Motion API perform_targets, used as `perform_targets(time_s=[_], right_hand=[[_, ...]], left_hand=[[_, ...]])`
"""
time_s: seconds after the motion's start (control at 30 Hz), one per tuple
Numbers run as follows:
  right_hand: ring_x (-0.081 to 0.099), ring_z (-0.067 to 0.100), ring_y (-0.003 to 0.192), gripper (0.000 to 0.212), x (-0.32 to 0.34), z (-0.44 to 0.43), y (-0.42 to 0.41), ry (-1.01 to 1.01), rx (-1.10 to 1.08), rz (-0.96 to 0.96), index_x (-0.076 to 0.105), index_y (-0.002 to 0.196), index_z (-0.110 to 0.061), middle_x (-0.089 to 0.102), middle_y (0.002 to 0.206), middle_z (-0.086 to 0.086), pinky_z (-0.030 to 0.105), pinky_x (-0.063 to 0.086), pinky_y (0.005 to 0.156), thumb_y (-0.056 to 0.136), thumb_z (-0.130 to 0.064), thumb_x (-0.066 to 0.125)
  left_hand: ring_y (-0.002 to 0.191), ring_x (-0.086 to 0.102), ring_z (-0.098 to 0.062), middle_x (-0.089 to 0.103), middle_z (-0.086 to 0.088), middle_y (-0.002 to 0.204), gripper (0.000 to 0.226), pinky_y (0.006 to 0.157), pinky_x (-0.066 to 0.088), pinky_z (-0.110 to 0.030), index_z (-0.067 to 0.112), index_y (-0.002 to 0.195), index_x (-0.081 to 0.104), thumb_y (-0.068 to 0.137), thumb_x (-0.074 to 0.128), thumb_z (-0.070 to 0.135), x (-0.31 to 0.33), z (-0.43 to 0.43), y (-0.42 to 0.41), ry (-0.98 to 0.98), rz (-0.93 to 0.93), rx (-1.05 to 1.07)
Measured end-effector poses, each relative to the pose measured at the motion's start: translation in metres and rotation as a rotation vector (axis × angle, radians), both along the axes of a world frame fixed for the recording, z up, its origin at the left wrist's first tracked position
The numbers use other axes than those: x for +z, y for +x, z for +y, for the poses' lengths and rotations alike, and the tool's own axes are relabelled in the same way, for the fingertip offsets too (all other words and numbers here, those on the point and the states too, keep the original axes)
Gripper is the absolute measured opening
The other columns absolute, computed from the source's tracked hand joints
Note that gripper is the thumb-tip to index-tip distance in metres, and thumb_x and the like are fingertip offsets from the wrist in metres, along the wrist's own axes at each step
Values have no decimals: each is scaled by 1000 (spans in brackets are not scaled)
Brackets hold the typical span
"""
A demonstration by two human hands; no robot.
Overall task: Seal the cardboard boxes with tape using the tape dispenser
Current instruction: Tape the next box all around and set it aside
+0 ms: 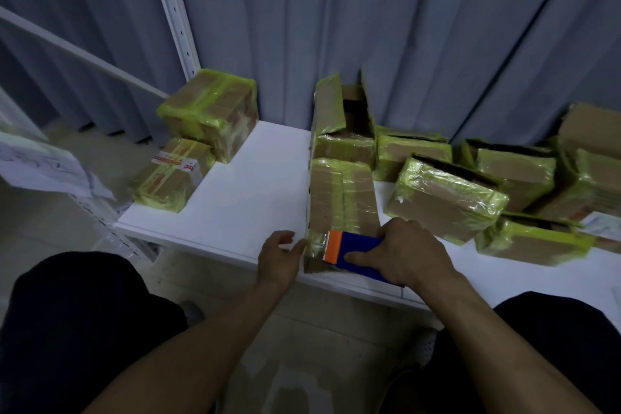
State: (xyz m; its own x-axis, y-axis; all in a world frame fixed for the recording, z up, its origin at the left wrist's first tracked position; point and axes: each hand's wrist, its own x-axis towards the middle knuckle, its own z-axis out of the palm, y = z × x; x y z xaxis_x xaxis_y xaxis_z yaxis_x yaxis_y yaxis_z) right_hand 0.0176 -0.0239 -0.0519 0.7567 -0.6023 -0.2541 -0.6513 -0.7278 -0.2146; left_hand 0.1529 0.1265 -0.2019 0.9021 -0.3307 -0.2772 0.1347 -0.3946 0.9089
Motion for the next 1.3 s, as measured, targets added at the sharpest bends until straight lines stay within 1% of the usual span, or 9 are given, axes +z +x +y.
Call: perform_targets(time_s=[0.07,0.13,0.23,0.33,0.5,0.63,0.97,1.17,1.3], right_hand=[[65,16,76,63,0,0,0,0,3,-7,67,87,-22,60,75,-6,31,54,65,66,-81,73],[65,16,76,61,0,-1,0,4,6,-4,66,85,-23,60,75,-6,32,56,67,66,-80,73],[65,16,77,61,0,-2,0,12,8,1,65,84,-23,61,76,-5,33,57,68,66,-81,73],[64,15,75,57,1,0,-2,15,11,2,60,79,-25,59,73,-7,30,54,64,68,-80,73],[64,15,73,55,3,1,-5,19,11,-18,61,78,-25,59,69,-7,29,50,61,69,-78,73],[64,15,75,57,2,1,-7,12,14,-29,62,83,-24,58,71,-8,29,52,62,70,-79,72],[65,13,71,61,-5,0,-13,9,11,-59,67,82,-23,63,73,-7,29,53,59,68,-82,71],[64,8,64,57,2,-4,-21,94,10,-92,70,80,-24,65,68,-8,25,44,54,67,-79,74],[64,9,66,57,13,-12,-25,98,29,-51,70,78,-21,65,69,-6,27,50,57,67,-77,76]], left_hand=[[97,64,-5,69,1,114,21,73,47,-8,18,117,68,97,61,17,1,0,-12,-98,-61,-23],[102,62,1,68,4,122,29,79,47,-5,17,129,65,102,52,14,0,0,-24,-154,-53,-92],[114,63,-7,66,7,128,34,101,51,-29,20,137,60,104,51,18,-5,5,-23,-202,1,-168],[115,62,-9,65,13,124,31,101,52,-42,31,131,59,102,55,21,1,12,-10,-178,-56,-232],[123,49,10,43,27,144,36,98,50,-19,35,136,55,102,54,26,27,24,4,-90,-484,-461],[132,37,13,27,30,155,42,100,34,-3,46,135,56,95,64,40,29,28,17,62,-619,-688],[108,58,7,67,10,124,35,97,48,-15,25,122,71,88,73,30,26,16,22,7,-747,-632],[108,63,-1,68,8,123,36,98,46,-14,24,126,68,93,64,35,30,18,23,33,-808,-664],[109,62,0,67,9,124,34,99,44,-11,21,125,70,92,67,31,27,18,20,45,-825,-695]])
